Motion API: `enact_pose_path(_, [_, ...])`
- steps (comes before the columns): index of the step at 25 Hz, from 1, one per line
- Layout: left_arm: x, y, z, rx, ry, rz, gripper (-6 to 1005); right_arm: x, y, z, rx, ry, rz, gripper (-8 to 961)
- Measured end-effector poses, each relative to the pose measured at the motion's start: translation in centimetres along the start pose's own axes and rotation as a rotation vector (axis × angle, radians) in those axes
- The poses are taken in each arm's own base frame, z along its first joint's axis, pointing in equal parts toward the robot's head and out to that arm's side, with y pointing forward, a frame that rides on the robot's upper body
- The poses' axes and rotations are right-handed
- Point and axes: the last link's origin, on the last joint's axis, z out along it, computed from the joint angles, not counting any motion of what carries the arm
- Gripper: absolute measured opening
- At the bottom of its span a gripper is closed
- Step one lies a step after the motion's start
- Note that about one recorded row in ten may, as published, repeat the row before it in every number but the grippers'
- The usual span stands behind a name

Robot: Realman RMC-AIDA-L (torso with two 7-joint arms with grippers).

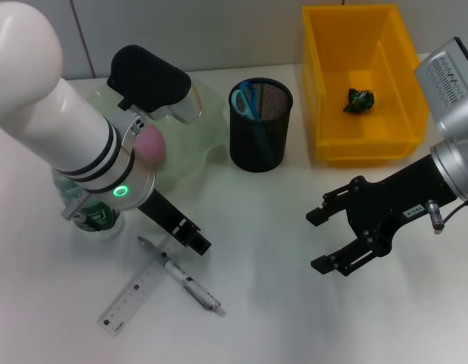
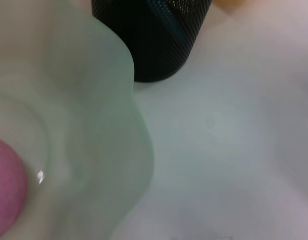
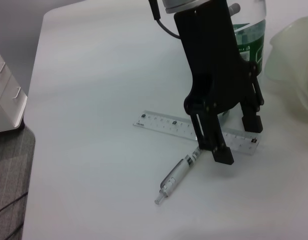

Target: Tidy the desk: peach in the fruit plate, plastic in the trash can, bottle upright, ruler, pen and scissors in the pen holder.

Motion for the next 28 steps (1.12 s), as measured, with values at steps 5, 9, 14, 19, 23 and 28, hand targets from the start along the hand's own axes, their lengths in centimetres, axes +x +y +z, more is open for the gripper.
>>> enact_pose_path(5, [-0.1,-0.04,0.06,0.0,-0.001,-0.002,612,0.0,0.01,0.0,0.0,0.0,0.0,810])
enact_pose_path(9, [-0.16,-0.02,0.1,0.0,-0.002,0.0,607,0.0,0.03,0.0,-0.002,0.0,0.001,810])
enact_pose_path(14, [-0.26,0.04,0.22,0.002,-0.006,0.005,601,-0.02,0.11,0.05,-0.007,-0.001,0.001,810])
enact_pose_path(19, [-0.28,-0.04,0.24,0.009,-0.008,0.007,563,-0.03,0.13,0.06,-0.009,-0.001,0.002,810])
enact_pose_path(23, [-0.33,0.0,0.23,0.009,-0.013,0.007,494,-0.03,0.15,0.06,-0.01,-0.001,0.004,809])
enact_pose_path(28, [-0.31,0.03,0.1,0.008,-0.014,0.007,408,-0.03,0.18,0.06,-0.012,-0.001,0.006,809])
